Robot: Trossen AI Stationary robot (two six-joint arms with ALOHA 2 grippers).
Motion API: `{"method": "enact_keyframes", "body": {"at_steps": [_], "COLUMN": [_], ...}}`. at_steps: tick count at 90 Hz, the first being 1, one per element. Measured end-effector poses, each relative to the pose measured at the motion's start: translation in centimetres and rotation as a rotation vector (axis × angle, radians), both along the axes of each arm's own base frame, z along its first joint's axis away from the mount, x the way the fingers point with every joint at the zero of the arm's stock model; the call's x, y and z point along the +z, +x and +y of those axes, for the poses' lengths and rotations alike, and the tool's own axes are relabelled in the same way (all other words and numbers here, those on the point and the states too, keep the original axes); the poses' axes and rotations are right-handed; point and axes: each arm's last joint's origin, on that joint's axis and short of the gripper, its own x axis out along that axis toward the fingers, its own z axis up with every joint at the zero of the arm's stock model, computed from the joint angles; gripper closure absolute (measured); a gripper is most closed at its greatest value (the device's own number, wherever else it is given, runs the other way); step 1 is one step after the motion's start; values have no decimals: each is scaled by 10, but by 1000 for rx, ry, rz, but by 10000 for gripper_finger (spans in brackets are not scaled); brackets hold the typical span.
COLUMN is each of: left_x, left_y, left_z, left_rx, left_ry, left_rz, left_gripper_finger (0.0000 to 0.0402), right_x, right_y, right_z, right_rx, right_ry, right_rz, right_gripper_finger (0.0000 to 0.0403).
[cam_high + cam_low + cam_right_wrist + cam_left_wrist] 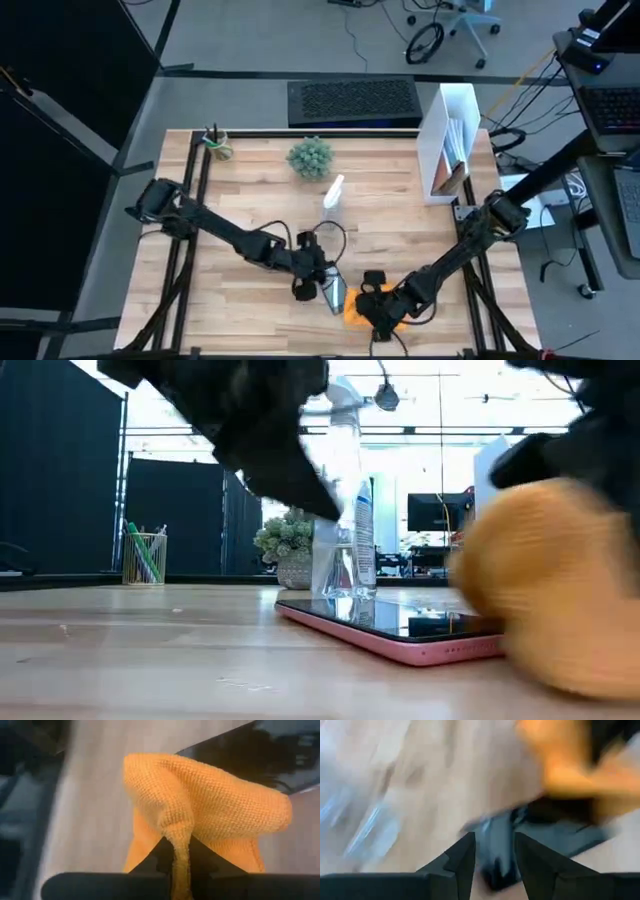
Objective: Apply microfiber cloth
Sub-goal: Wipe the cellphone with the microfiber cloth
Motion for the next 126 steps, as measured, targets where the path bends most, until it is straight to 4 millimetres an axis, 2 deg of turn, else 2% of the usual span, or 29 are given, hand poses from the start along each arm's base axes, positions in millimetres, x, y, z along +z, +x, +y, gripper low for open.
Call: {"method": "enact_keyframes", "body": {"at_steps": [11, 19, 32, 61, 78, 102, 126], "left_x": [-15, -36, -43, -44, -43, -42, -42], "left_y": [3, 6, 9, -3, -7, -7, -6], "left_z": [5, 8, 3, -31, -46, -51, -52], "left_rx": [53, 69, 47, -12, -46, -84, -99], "left_ry": [24, 29, -27, -182, -210, -241, -260], "left_rz": [12, 52, 62, 107, 84, 67, 55], "left_gripper_finger": [279, 279, 279, 279, 279, 279, 279], "right_x": [-8, -9, -10, -6, -4, -5, -3], "right_y": [4, 3, 2, -11, -15, -4, 17], "right_z": [-2, -1, -1, -13, -26, -53, -83], "right_rx": [-21, -15, -15, 5, 12, -30, -113], "right_ry": [0, 6, 2, -125, -212, -336, -433], "right_rz": [16, 23, 41, 163, 217, 239, 167], "right_gripper_finger": [399, 399, 399, 399, 399, 399, 399]}}
